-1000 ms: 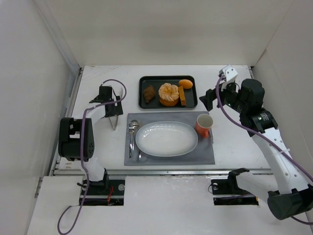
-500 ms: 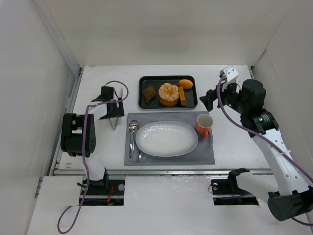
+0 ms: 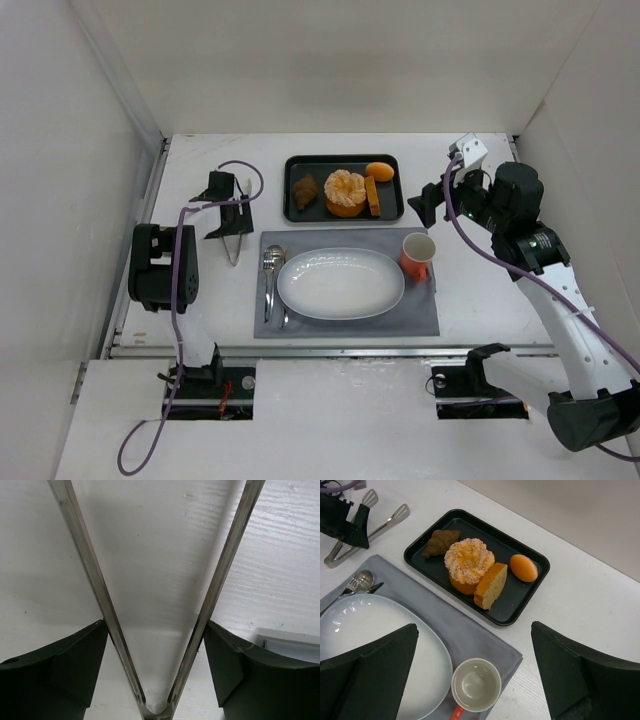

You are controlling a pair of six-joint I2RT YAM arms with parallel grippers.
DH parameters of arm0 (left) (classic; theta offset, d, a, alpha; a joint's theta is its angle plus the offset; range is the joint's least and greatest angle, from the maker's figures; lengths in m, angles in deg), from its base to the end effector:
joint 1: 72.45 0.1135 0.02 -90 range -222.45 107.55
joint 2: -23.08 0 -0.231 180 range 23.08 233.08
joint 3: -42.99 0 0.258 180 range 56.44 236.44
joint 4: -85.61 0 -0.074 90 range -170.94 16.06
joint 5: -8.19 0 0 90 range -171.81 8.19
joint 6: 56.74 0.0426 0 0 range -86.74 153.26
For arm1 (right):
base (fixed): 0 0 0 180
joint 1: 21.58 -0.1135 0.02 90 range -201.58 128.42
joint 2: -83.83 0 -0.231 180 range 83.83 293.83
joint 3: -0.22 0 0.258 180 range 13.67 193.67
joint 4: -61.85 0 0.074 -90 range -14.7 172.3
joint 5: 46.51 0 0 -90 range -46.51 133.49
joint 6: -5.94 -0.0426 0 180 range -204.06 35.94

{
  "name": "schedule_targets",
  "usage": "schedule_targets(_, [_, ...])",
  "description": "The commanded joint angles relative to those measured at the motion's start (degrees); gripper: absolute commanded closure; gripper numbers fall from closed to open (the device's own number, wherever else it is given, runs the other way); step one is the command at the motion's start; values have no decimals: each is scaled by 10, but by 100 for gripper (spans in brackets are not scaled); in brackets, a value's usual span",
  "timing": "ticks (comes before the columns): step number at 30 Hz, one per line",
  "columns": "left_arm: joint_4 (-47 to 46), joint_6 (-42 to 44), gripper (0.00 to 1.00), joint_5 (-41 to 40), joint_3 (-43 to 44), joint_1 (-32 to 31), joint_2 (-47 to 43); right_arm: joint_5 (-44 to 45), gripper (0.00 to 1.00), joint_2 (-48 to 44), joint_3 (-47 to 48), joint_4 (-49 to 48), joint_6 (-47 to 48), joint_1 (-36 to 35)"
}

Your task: Place the bread

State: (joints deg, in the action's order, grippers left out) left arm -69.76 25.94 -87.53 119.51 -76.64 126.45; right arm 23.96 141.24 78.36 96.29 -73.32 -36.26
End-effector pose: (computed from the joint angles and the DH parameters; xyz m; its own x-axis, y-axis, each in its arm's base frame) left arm 0.3754 -0.0232 0.1307 -0.7753 -0.0703 -0.6276 -0.0887 0.9961 -0.0020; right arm 0.2361 0.0766 0.3724 -0.1222 -0.2136 -0.9693 -0.5861 0.8037 -0.1032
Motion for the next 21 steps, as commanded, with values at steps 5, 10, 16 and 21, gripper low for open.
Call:
schedule_targets(5, [14, -3, 47, -14, 20, -4, 3, -9, 0, -11, -1, -20, 3, 1])
schedule_targets(10, [14, -3, 65, -9, 20, -4, 3, -9, 0, -11, -1, -20, 3, 1])
schedule_targets(16, [14, -14, 70, 4, 20, -4, -35, -9, 0, -11, -1, -20, 9, 1])
schedule_targets(21, [19, -20, 71, 47, 20, -4, -115, -9, 0, -11, -1, -20, 9, 1])
